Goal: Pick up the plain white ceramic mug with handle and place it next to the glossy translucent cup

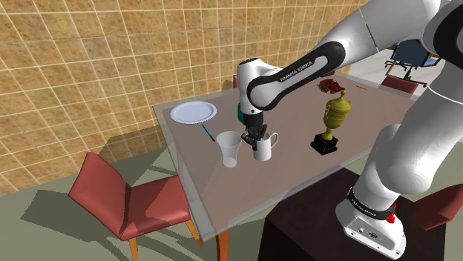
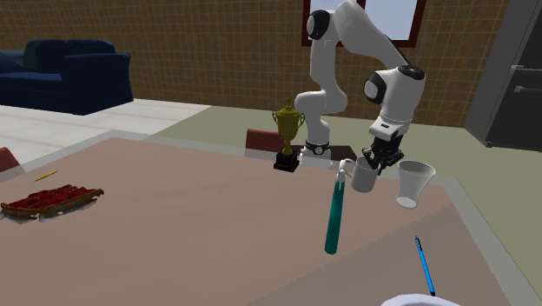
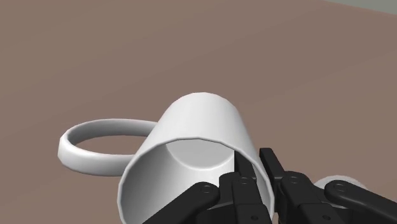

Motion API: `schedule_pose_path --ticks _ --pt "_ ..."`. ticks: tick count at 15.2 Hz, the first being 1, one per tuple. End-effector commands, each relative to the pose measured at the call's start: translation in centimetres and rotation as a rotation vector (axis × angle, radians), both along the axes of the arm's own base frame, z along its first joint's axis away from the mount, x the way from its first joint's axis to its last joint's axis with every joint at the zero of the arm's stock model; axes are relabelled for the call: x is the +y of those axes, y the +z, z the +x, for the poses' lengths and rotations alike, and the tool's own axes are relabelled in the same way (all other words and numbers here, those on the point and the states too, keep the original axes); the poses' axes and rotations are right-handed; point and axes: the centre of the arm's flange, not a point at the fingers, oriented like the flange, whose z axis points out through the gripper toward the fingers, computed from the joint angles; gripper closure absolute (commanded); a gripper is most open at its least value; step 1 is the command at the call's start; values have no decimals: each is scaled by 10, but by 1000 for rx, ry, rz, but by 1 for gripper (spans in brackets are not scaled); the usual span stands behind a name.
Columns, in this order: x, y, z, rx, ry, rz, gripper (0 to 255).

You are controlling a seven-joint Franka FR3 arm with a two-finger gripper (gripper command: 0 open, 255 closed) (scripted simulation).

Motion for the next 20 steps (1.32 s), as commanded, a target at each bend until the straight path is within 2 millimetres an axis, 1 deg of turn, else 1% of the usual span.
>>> schedule_pose_path --ticks 1,2,3,8,11,12,20 --pt "0 0 0 0 0 0 255" --pt "0 0 0 0 0 0 255" --pt "0 0 0 0 0 0 0" --pt "0 0 0 0 0 0 0" --pt "1 39 7 0 0 0 0" --pt "1 49 8 0 0 0 0" --pt "1 49 8 0 0 0 0"
